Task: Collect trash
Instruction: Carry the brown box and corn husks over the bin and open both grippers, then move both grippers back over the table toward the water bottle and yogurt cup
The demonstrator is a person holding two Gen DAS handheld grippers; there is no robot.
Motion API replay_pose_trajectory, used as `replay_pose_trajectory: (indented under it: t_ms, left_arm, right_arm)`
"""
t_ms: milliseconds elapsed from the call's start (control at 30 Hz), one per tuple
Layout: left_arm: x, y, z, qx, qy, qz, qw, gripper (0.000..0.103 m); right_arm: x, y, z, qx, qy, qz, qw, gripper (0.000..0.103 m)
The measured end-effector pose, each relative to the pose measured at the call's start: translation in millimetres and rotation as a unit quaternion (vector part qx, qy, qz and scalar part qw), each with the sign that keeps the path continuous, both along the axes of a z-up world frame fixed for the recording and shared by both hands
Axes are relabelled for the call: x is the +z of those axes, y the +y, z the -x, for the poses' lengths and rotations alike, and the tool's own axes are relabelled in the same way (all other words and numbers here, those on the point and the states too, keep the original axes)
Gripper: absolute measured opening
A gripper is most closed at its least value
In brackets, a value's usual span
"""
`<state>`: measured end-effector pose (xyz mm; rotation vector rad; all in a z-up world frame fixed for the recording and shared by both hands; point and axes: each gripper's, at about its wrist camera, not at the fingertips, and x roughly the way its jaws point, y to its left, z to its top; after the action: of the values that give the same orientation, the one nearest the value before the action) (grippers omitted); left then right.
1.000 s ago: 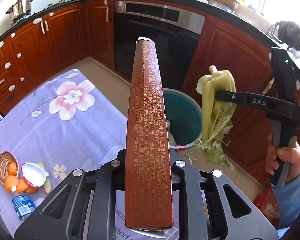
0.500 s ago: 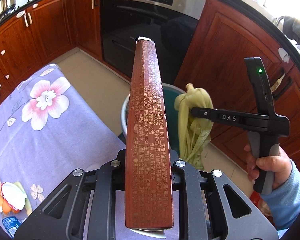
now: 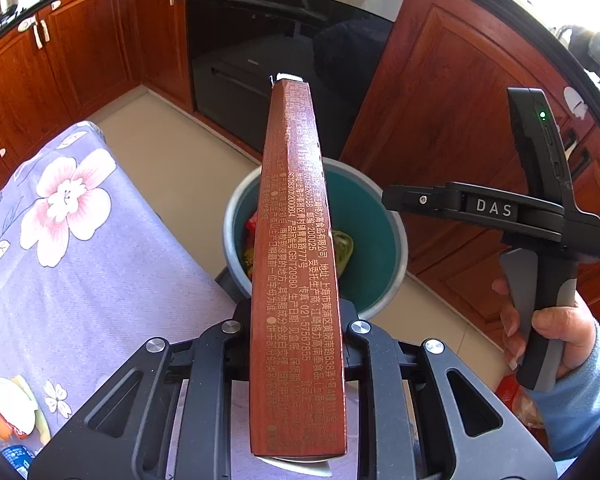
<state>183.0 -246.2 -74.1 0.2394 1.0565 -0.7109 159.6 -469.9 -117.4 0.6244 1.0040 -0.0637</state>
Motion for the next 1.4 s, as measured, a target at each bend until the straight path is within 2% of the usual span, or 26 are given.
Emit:
replay_pose_trajectory:
  t_ms: [100,133,167,400,533,567,600,667,933,1000,1033,1100,1167,1400]
  left_arm:
    - [-2.4,-6.2,-0.7,-0.006,0.002,-0.001,1.0,0.02]
    - [-3.5,-9.1,-2.3,-0.007,0.006,0.0,1.0,0.02]
    - [-4.6,-11.8,-4.3,-0.008,0.01,0.002,0.9999,0.02]
    - [-13.5,-26.9,-15.9,-0.014,0.033,0.002,0.9994,0.021]
    - [-19.8,-32.8,-17.8,-0.014,0.046,-0.008,0.9988,0.026]
    - [-21.0,-33.9,-18.2,-0.012,0.045,-0.011,0.9988,0.033]
    - [-20.9,-34.0,-18.3,-0.01,0.041,-0.012,0.999,0.047]
    - [-18.4,-34.3,-17.2,-0.003,0.023,-0.015,0.9996,0.061]
    - [-9.8,-24.7,-15.4,0.007,0.012,-0.014,0.9998,0.07]
    - [-8.8,-20.4,-15.4,0.012,0.012,-0.012,0.9998,0.077]
    - [-8.2,-18.4,-14.5,0.014,0.009,-0.012,0.9998,0.082]
    - [-6.9,-14.6,-10.5,0.018,0.001,-0.011,0.9998,0.093]
    - [-3.7,-10.4,-6.8,0.02,-0.008,-0.011,0.9997,0.097]
    - [7.1,2.3,-1.0,0.026,-0.012,-0.004,0.9996,0.098]
  right_arm:
    - [3.1,0.1,3.9,-0.007,-0.001,0.003,1.0,0.083]
    - [3.4,-1.5,4.8,-0.011,-0.002,0.004,1.0,0.089]
    - [4.7,-2.5,7.5,-0.015,-0.006,0.005,1.0,0.09]
    - [9.3,-9.5,15.7,-0.024,-0.009,0.008,1.0,0.09]
    - [9.9,-11.7,16.8,-0.027,-0.006,0.006,1.0,0.09]
    - [10.2,-11.9,15.3,-0.027,-0.005,0.006,1.0,0.09]
    - [10.3,-11.9,15.1,-0.027,-0.004,0.006,1.0,0.09]
    - [9.8,-11.9,15.6,-0.027,-0.004,0.006,1.0,0.09]
    - [6.8,-11.9,15.0,-0.028,0.004,0.0,1.0,0.09]
    - [7.0,-10.4,14.3,-0.027,0.007,-0.002,1.0,0.091]
    - [7.0,-9.5,14.1,-0.026,0.008,-0.003,1.0,0.096]
    - [8.2,-6.9,14.2,-0.024,0.008,-0.001,1.0,0.096]
    - [8.9,-3.4,14.7,-0.022,0.009,0.0,1.0,0.096]
    - [17.0,11.1,14.4,-0.009,0.012,0.008,1.0,0.096]
